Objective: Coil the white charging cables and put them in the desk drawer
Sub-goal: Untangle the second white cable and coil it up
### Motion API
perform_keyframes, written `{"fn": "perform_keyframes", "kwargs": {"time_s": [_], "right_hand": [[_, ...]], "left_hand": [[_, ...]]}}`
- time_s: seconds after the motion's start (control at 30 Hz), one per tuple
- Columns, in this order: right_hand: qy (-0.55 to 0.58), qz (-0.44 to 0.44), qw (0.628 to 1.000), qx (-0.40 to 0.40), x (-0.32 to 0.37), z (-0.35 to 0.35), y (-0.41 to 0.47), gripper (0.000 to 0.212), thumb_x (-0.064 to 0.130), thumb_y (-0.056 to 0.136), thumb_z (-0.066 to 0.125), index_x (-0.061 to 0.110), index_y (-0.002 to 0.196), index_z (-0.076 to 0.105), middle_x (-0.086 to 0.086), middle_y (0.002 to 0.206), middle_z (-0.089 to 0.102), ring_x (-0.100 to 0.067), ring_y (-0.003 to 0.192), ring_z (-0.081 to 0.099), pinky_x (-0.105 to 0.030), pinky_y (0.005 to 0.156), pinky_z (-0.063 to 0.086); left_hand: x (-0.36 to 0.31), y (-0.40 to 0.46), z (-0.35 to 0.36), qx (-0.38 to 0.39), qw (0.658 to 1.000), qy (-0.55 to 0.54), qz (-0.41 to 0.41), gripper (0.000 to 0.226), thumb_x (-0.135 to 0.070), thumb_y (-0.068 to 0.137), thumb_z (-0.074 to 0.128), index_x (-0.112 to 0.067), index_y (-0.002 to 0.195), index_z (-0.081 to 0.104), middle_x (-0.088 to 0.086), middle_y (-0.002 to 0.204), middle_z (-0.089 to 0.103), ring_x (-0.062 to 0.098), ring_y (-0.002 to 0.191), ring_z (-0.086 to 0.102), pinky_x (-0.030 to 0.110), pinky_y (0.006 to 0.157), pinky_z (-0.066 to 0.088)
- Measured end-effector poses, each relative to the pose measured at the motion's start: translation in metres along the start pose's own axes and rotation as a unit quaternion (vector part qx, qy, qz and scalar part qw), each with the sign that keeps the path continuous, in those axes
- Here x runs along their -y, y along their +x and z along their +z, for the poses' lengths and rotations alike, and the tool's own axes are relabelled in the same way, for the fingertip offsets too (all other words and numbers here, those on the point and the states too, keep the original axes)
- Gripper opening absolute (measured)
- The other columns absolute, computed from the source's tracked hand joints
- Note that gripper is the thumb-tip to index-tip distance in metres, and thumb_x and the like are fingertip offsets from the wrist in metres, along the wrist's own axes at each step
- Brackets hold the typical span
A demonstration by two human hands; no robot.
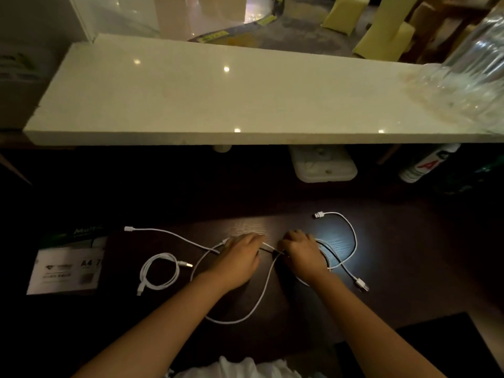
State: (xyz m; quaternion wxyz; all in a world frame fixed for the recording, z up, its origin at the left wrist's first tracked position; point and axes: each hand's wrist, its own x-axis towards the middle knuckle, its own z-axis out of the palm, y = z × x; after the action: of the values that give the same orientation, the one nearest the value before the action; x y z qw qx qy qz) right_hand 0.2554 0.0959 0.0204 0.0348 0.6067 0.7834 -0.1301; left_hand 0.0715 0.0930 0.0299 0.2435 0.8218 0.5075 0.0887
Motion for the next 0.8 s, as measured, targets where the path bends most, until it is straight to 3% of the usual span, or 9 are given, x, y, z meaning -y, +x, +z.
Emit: {"fn": "perform_keyframes", "kwargs": {"time_s": [0.13, 0.23, 0.3, 0.37, 0.5, 0.53, 0.6, 0.7, 0.8], "right_hand": [[0.065, -0.012, 0.997, -0.034, 0.013, -0.009, 0.014, 0.017, 0.020, 0.083, 0.051, 0.014, 0.093, 0.063, -0.008, 0.098, 0.066, -0.030, 0.099, 0.057, -0.035, 0.079, 0.036], [0.194, -0.038, 0.978, -0.068, 0.023, -0.026, 0.026, 0.008, 0.014, 0.082, 0.059, 0.012, 0.089, 0.062, -0.007, 0.086, 0.067, -0.025, 0.083, 0.062, -0.034, 0.071, 0.044], [0.254, -0.049, 0.962, -0.092, 0.029, -0.041, 0.033, 0.005, 0.014, 0.081, 0.063, 0.012, 0.086, 0.063, -0.004, 0.080, 0.065, -0.016, 0.074, 0.059, -0.033, 0.066, 0.045], [0.276, -0.054, 0.953, -0.116, 0.029, -0.054, 0.042, 0.001, 0.014, 0.082, 0.064, 0.014, 0.082, 0.063, 0.002, 0.073, 0.061, -0.010, 0.068, 0.055, -0.030, 0.064, 0.043], [0.316, -0.007, 0.936, -0.152, 0.012, -0.072, 0.057, 0.005, 0.012, 0.084, 0.065, 0.011, 0.079, 0.067, -0.004, 0.069, 0.063, -0.008, 0.062, 0.054, -0.029, 0.063, 0.042], [0.327, -0.001, 0.932, -0.158, 0.010, -0.076, 0.059, 0.006, 0.012, 0.084, 0.064, 0.010, 0.080, 0.068, -0.006, 0.069, 0.064, -0.007, 0.062, 0.054, -0.028, 0.063, 0.041], [0.331, -0.016, 0.929, -0.165, 0.013, -0.086, 0.065, 0.009, 0.013, 0.085, 0.063, 0.007, 0.084, 0.070, -0.010, 0.075, 0.067, -0.015, 0.069, 0.059, -0.030, 0.065, 0.043], [0.317, -0.080, 0.931, -0.162, 0.035, -0.100, 0.069, 0.011, 0.011, 0.086, 0.062, 0.004, 0.088, 0.071, -0.006, 0.077, 0.064, -0.017, 0.073, 0.059, -0.022, 0.066, 0.043], [0.282, -0.139, 0.937, -0.149, 0.064, -0.109, 0.071, 0.012, 0.013, 0.086, 0.063, 0.007, 0.089, 0.072, -0.009, 0.078, 0.065, -0.017, 0.072, 0.059, -0.019, 0.065, 0.041]], "left_hand": [[-0.003, 0.013, -0.001, 0.031, 0.996, -0.072, -0.036, 0.046, -0.016, 0.094, 0.042, -0.011, 0.139, 0.036, 0.011, 0.141, 0.043, 0.026, 0.129, 0.041, 0.032, 0.107, 0.030], [0.002, 0.018, -0.023, -0.052, 0.977, -0.189, -0.087, 0.022, -0.011, 0.093, 0.046, -0.003, 0.106, 0.062, 0.012, 0.103, 0.058, 0.022, 0.095, 0.058, 0.018, 0.076, 0.039], [0.007, 0.017, -0.044, -0.107, 0.953, -0.263, -0.103, 0.016, -0.009, 0.091, 0.049, -0.010, 0.083, 0.064, 0.003, 0.081, 0.057, 0.008, 0.073, 0.054, 0.018, 0.064, 0.038], [0.015, 0.015, -0.069, -0.166, 0.917, -0.336, -0.133, 0.022, -0.009, 0.091, 0.048, -0.016, 0.075, 0.060, -0.005, 0.069, 0.054, -0.001, 0.065, 0.051, 0.015, 0.061, 0.039], [0.048, 0.000, -0.121, -0.286, 0.789, -0.500, -0.214, 0.030, -0.009, 0.093, 0.042, -0.019, 0.066, 0.053, -0.008, 0.053, 0.039, 0.000, 0.043, 0.034, 0.014, 0.046, 0.028], [0.057, -0.006, -0.132, -0.292, 0.784, -0.504, -0.212, 0.031, -0.007, 0.092, 0.041, -0.018, 0.065, 0.053, -0.009, 0.050, 0.040, 0.000, 0.040, 0.034, 0.015, 0.046, 0.028], [0.070, -0.017, -0.147, -0.261, 0.837, -0.433, -0.211, 0.033, -0.002, 0.091, 0.041, -0.016, 0.066, 0.058, -0.003, 0.058, 0.052, -0.002, 0.045, 0.046, 0.022, 0.057, 0.037], [0.082, -0.026, -0.153, -0.166, 0.941, -0.200, -0.215, 0.033, 0.001, 0.089, 0.040, -0.007, 0.110, 0.065, 0.013, 0.118, 0.062, 0.015, 0.108, 0.058, 0.023, 0.097, 0.034], [0.063, -0.028, -0.155, -0.187, 0.959, -0.163, -0.139, 0.046, -0.008, 0.090, 0.041, -0.008, 0.136, 0.043, 0.008, 0.140, 0.046, 0.019, 0.131, 0.040, 0.020, 0.105, 0.024]]}}
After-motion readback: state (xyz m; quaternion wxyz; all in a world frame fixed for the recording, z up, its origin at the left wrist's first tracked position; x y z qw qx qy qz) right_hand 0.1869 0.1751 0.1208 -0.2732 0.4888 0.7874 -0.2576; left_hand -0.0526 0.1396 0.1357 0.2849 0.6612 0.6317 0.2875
